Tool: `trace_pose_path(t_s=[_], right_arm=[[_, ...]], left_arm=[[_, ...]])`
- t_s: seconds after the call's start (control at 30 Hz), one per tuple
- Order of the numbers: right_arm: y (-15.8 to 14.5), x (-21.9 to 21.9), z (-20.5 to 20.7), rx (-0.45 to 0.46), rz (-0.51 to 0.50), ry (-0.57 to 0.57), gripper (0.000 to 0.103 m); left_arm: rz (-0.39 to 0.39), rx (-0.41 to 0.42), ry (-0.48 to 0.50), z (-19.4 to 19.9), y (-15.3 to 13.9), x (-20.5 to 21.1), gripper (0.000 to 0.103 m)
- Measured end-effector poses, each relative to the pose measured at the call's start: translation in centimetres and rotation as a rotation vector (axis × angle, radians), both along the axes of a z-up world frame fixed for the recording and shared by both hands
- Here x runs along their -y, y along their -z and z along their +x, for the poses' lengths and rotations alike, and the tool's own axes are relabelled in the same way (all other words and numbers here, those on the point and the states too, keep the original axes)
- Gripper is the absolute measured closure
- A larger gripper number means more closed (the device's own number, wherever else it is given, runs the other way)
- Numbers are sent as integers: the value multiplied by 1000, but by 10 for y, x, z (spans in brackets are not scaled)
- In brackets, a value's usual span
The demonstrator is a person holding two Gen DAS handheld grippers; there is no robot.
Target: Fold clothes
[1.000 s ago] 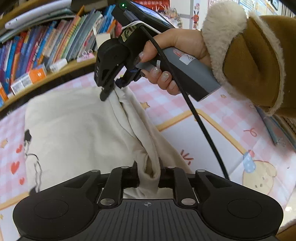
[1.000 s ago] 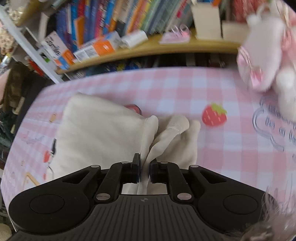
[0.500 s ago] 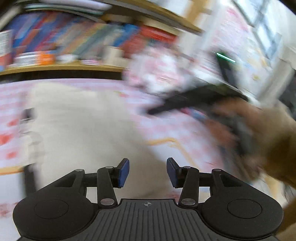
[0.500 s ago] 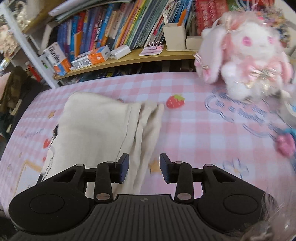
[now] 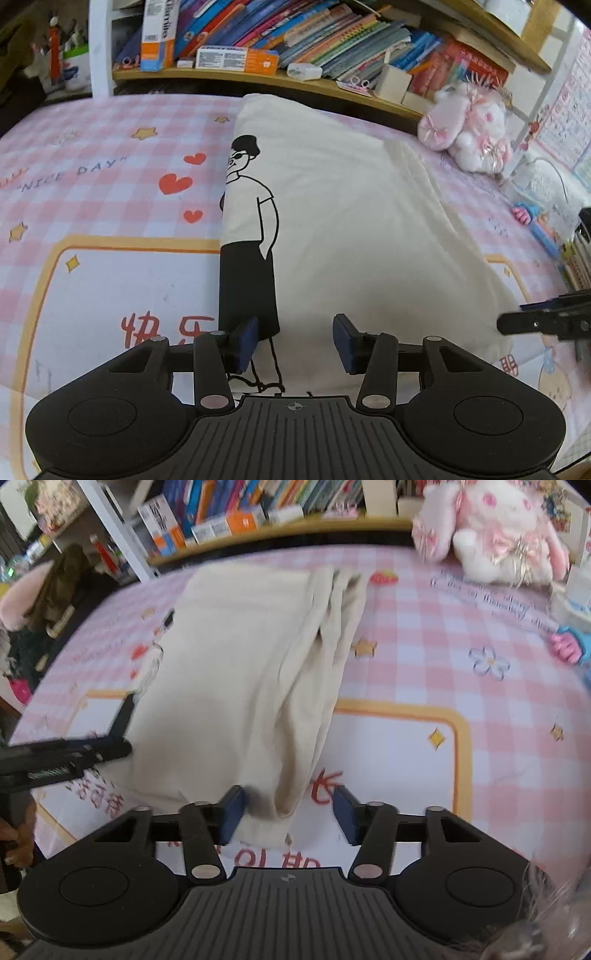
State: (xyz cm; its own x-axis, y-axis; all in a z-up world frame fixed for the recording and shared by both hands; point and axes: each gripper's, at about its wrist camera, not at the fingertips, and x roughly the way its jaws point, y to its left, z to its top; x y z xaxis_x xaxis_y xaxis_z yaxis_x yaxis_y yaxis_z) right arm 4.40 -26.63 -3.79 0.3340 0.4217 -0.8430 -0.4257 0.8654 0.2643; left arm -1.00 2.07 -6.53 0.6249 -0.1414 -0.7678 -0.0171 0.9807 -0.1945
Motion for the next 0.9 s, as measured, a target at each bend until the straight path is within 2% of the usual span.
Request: trace_pose_path(t_s=[0.03, 0.23, 0.33, 0.37, 0.4, 0.57, 0.6, 0.67, 0.7, 0.73, 0.9], right_arm=[[0, -1, 1, -12, 4, -3, 95], [-32, 15, -8, 50, 119, -5, 96], [-1, 14, -4, -33, 8, 25, 96], [8, 14, -4, -44, -14, 33, 100], [13, 15, -3, -49, -24, 37, 98], [8, 23, -1, -27, -18, 63, 96], [3, 25, -1, -14, -9, 74, 94], [-7, 25, 0, 14, 22, 83, 83], [-11, 23, 1, 29, 35, 83, 68], [-15, 20, 0, 46, 45, 79, 59], [-18, -1, 0, 77, 48, 26, 60]], left_arm=[[6, -2, 2, 0, -1, 0, 58], [0, -6, -2, -3, -3, -1, 58], [1, -11, 0, -1, -3, -2, 58], [2, -14, 0, -1, -3, -2, 58], [3, -14, -3, -2, -4, -3, 58], [-2, 1, -30, -3, -11, -11, 58], [-3, 5, -36, -3, -12, -12, 58], [-5, 13, -49, -4, -15, -16, 58], [-3, 15, -55, -3, -17, -18, 58], [0, 14, -60, -2, -18, -20, 58], [-8, 5, -60, 8, -20, -31, 58]])
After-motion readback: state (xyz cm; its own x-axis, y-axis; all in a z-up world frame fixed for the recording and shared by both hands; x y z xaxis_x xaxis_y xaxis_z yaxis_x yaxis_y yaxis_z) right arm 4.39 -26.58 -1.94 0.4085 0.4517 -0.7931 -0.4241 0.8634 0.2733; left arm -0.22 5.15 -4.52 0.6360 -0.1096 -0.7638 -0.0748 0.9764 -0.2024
